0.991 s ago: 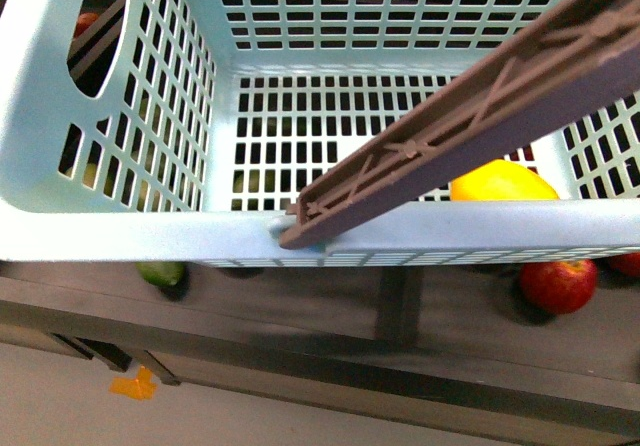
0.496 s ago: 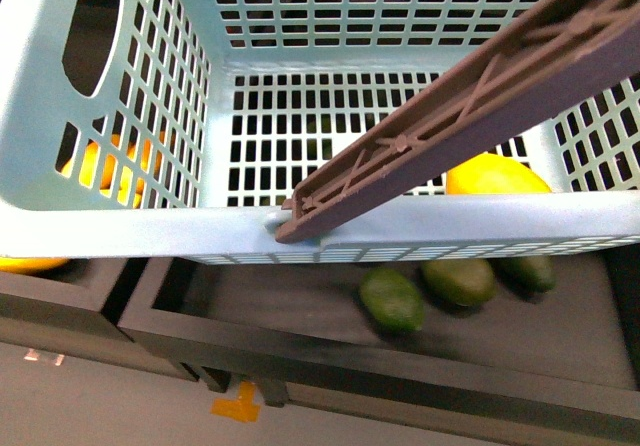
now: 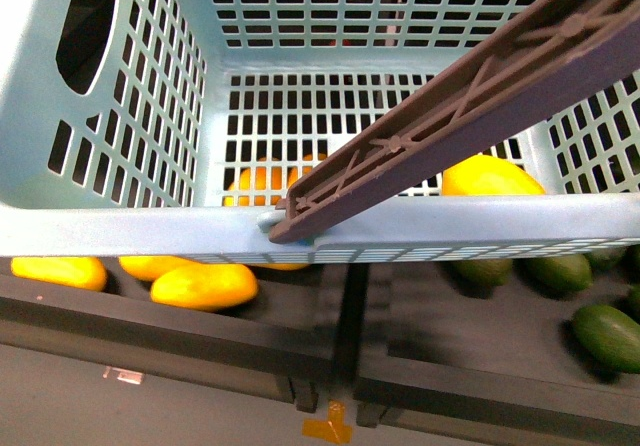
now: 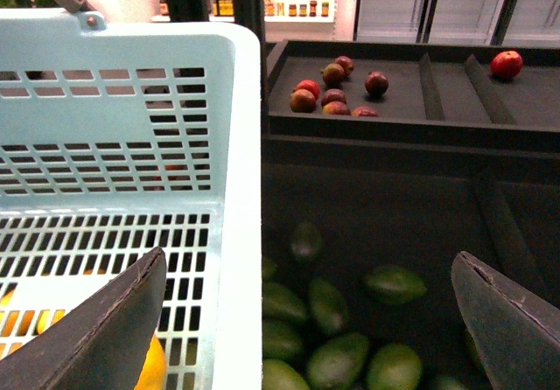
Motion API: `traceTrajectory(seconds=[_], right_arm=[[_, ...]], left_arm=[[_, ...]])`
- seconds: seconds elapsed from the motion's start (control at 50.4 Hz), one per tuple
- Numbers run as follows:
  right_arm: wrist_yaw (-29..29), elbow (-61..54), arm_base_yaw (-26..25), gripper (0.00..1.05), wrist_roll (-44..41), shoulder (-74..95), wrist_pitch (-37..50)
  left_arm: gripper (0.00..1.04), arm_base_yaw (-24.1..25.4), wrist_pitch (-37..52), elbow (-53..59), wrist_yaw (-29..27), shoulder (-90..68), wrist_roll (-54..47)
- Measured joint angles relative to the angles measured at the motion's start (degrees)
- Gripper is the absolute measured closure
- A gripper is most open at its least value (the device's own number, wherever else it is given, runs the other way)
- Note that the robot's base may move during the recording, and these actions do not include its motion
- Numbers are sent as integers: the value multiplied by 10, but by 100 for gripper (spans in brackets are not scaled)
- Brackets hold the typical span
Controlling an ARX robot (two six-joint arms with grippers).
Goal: Pick lemon and mango into basket
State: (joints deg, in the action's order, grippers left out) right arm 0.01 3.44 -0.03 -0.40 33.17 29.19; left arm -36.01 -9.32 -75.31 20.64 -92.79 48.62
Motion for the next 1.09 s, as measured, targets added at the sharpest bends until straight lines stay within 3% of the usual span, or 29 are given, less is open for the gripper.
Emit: traceTrajectory(seconds=[1.09], right_arm=[[-1, 0, 0, 9, 0, -1, 0]], left_arm=[[100, 0, 0, -1, 0, 0, 0]])
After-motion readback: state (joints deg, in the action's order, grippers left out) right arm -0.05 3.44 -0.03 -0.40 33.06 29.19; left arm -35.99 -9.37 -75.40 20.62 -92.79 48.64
